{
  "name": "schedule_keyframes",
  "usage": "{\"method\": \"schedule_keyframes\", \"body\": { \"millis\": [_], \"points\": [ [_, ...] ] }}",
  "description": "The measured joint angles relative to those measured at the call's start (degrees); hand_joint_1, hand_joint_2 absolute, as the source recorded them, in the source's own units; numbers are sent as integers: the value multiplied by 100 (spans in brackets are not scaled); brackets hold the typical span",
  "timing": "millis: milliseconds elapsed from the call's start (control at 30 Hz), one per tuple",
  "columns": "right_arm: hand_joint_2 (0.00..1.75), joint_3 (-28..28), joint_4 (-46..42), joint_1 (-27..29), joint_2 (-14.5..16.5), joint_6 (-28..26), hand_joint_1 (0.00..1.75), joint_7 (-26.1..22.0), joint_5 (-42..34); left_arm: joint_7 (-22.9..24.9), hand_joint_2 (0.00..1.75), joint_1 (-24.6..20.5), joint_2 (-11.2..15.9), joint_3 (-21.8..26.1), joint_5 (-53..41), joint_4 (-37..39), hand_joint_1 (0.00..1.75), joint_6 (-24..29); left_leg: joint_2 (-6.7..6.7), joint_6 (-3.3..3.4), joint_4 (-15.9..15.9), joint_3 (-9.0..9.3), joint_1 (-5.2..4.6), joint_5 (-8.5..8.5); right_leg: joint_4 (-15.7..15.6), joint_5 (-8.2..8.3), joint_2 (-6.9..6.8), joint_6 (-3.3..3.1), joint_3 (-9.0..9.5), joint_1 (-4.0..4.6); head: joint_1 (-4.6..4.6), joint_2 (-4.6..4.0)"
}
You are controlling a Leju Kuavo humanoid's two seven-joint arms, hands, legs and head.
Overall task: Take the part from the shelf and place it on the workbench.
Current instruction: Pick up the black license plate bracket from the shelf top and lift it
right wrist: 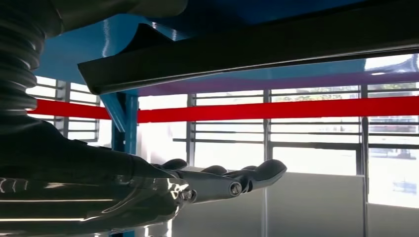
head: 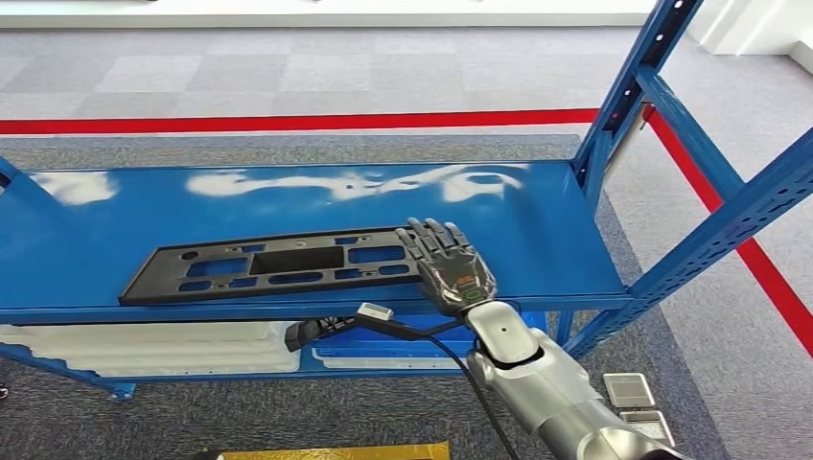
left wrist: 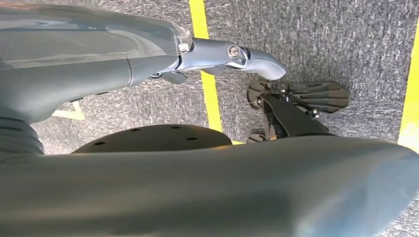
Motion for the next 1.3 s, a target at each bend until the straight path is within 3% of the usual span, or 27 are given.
{"method": "schedule_keyframes", "body": {
  "millis": [167, 267, 400, 833, 1300],
  "points": [
    [175, -100, 323, -48, -67, -222, 2, -149, -236, 8, 0, -4, 0, 1, -77, 0, 0, -15, 0, 0, 0, 0, 0, 0, 0, 0, 0, 0, 0, 0, 0, 0],
    [175, -142, 551, -131, -102, -321, 12, -241, -372, 29, 0, -20, 0, 2, -100, 0, 0, -15, 0, 0, 0, 1, 0, 0, 0, 0, 0, 0, 1, 0, 1, 0],
    [175, -161, 855, -289, -140, -420, 175, -316, -523, 77, 0, -47, 1, 2, -125, 0, 0, -14, 0, 0, 0, 4, 0, 0, 0, 0, 0, 0, 3, 0, 0, 0],
    [175, -153, 1672, -594, -218, -1058, 175, -440, -785, 139, 0, -111, 23, 4, -231, 0, 0, -3, 0, 0, 1, 6, 0, 0, 0, 0, -2, 1, 6, 0, 1, 0],
    [175, -148, 1727, -628, -226, -1219, 175, -574, -1075, 177, 0, -137, 26, 4, -305, 0, 0, -11, 0, 0, 1, 20, -1, 0, -1, 1, -1, 1, 20, -1, 0, 0]
  ]
}}
